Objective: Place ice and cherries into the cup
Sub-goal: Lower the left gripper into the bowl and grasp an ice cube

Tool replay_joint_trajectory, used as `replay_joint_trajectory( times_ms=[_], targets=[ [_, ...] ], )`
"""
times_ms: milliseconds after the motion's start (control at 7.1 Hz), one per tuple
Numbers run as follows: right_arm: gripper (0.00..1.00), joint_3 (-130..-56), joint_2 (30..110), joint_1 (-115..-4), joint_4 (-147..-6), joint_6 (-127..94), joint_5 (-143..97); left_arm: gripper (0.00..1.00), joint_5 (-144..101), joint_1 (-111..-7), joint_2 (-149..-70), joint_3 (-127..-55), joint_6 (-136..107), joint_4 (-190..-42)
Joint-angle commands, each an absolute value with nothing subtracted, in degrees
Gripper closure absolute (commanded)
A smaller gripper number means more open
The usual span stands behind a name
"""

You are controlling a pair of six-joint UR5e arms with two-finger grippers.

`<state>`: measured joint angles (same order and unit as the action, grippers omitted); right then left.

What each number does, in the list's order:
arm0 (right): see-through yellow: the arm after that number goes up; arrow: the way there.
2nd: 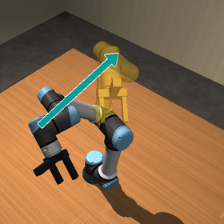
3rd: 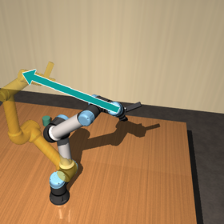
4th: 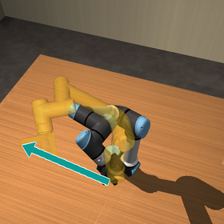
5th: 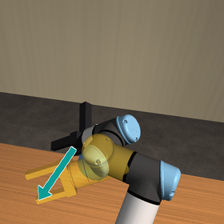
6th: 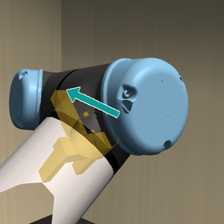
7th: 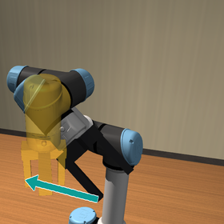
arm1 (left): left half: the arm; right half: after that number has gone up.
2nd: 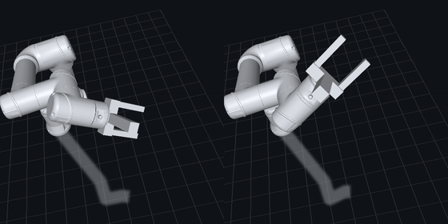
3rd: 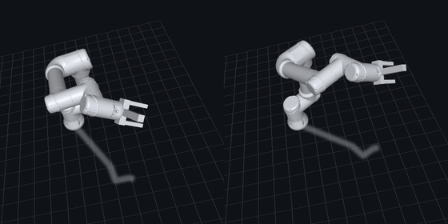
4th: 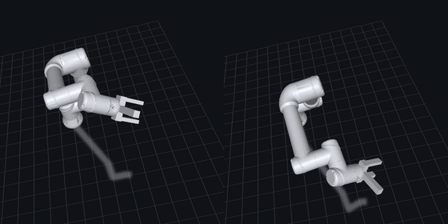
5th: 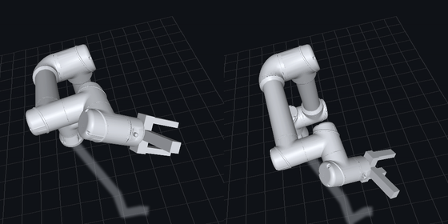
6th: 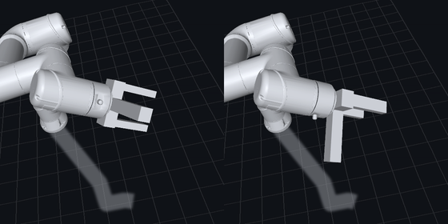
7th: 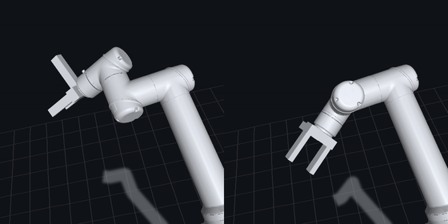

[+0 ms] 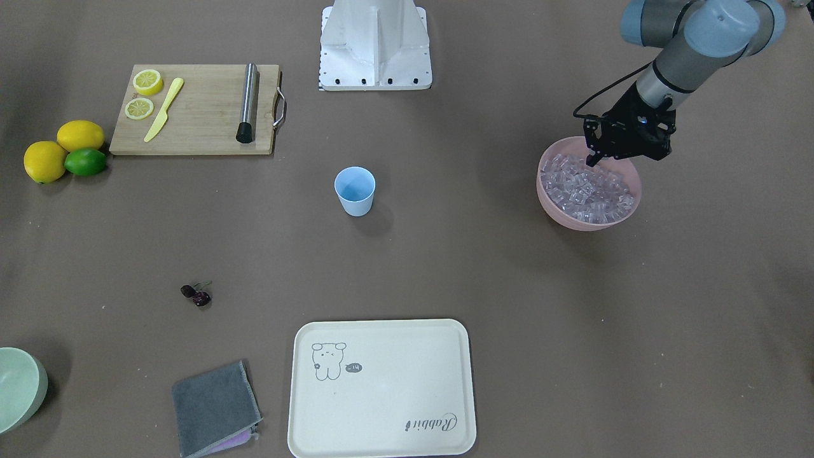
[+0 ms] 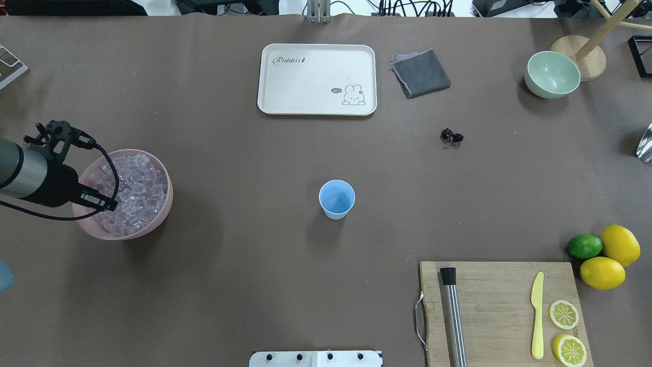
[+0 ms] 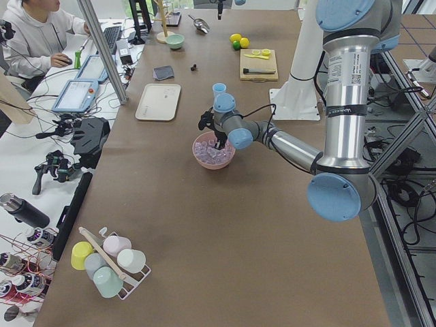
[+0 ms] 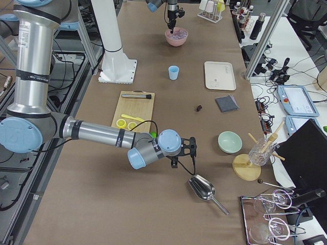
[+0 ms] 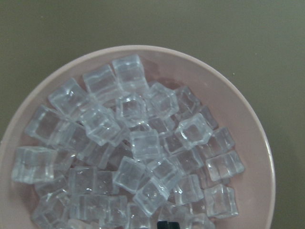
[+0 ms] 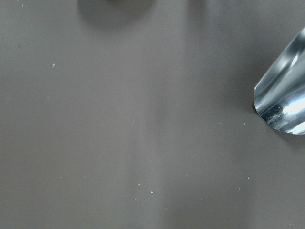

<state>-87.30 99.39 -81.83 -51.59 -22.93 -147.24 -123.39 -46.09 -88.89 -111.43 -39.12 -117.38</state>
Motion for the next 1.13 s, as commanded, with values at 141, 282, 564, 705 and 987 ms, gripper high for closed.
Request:
replay_joint_trajectory(
  times_ms=[141,282,564,705,987],
  targets=[
    [0.0,-87.28,99.49,-81.83,-51.59,-22.85,-147.3,0.18,-123.92,-46.23,-94.37,-107.85,-57.12,-117.77],
    [0.0,-87.28,99.49,-81.83,-51.59,-22.85,-147.3,0.18,-124.1,-46.23,-94.66,-108.54,-62.61,-117.77],
    [0.0,-87.36,99.58,-81.83,-51.59,-22.94,-147.39,0.18,-124.01,-46.23,-92.82,-108.2,-69.72,-118.65],
    [0.0,-87.45,100.19,-81.83,-51.5,-22.85,-147.91,0.22,-124.01,-46.23,-92.55,-107.93,-78.31,-122.05],
    [0.0,-87.54,100.2,-81.83,-51.5,-22.85,-148.1,0.22,-123.75,-46.06,-90.53,-108.02,-83.21,-125.4]
  ],
)
